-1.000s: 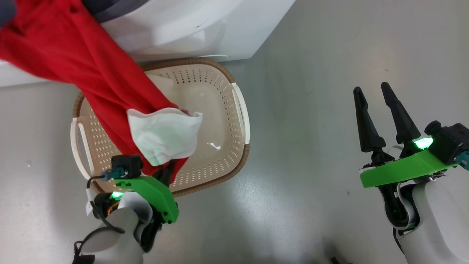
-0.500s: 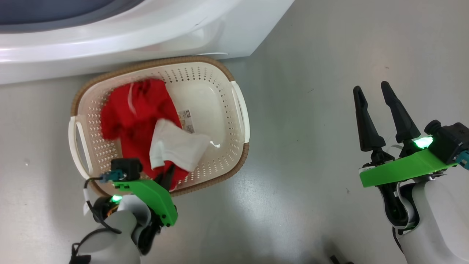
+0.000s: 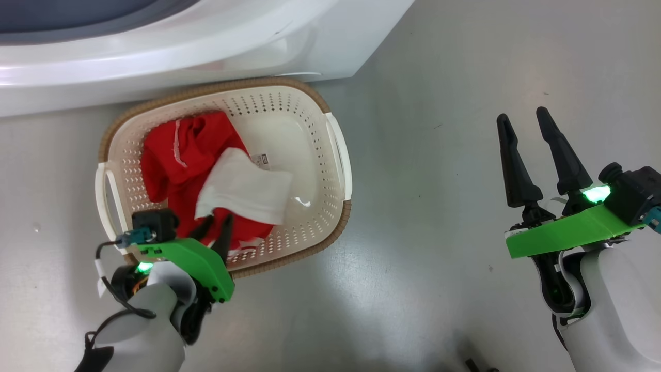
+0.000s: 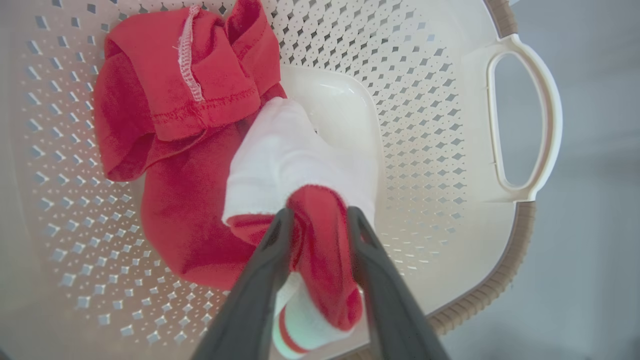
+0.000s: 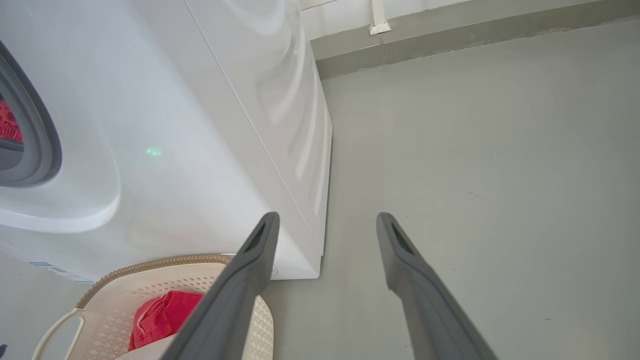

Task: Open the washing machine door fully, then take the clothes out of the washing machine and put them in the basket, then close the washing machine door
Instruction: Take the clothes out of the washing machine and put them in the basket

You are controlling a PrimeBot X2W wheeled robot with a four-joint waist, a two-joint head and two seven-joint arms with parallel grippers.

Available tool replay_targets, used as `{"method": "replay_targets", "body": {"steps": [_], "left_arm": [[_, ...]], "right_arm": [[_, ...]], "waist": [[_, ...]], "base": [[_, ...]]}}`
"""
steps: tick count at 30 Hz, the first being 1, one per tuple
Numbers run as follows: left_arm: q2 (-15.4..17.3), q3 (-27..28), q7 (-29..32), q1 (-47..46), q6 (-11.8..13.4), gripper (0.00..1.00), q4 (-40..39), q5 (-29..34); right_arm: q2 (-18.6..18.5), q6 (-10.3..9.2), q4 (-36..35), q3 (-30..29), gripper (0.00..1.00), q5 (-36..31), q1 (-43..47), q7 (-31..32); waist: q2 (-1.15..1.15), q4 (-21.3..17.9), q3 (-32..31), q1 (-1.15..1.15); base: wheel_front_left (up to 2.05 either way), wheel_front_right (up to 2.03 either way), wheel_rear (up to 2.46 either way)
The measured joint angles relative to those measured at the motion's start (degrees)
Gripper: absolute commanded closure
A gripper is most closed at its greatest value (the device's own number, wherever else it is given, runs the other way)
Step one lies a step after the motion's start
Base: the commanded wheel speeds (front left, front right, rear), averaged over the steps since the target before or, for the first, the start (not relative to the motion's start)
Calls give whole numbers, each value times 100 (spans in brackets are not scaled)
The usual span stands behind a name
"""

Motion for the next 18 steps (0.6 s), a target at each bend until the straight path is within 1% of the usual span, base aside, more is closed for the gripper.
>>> {"method": "replay_targets", "body": {"steps": [7,10,13,18], "left_arm": [[38,331,-1,-7,0,0,-110,145],[43,557,-1,4,0,0,-213,319],[59,859,-1,46,0,0,-368,516],[110,1496,-14,275,2,0,-735,1101]], "right_arm": [[-1,0,15,0,0,0,2,0],[-2,0,33,10,0,0,5,0],[-5,0,58,35,0,0,15,0],[-25,0,118,67,0,0,59,0]], "waist": [[0,24,-79,0],[0,31,-173,0],[0,40,-292,0],[0,61,-542,0]], "base": [[0,0,0],[0,0,0],[0,0,0],[0,0,0]]}}
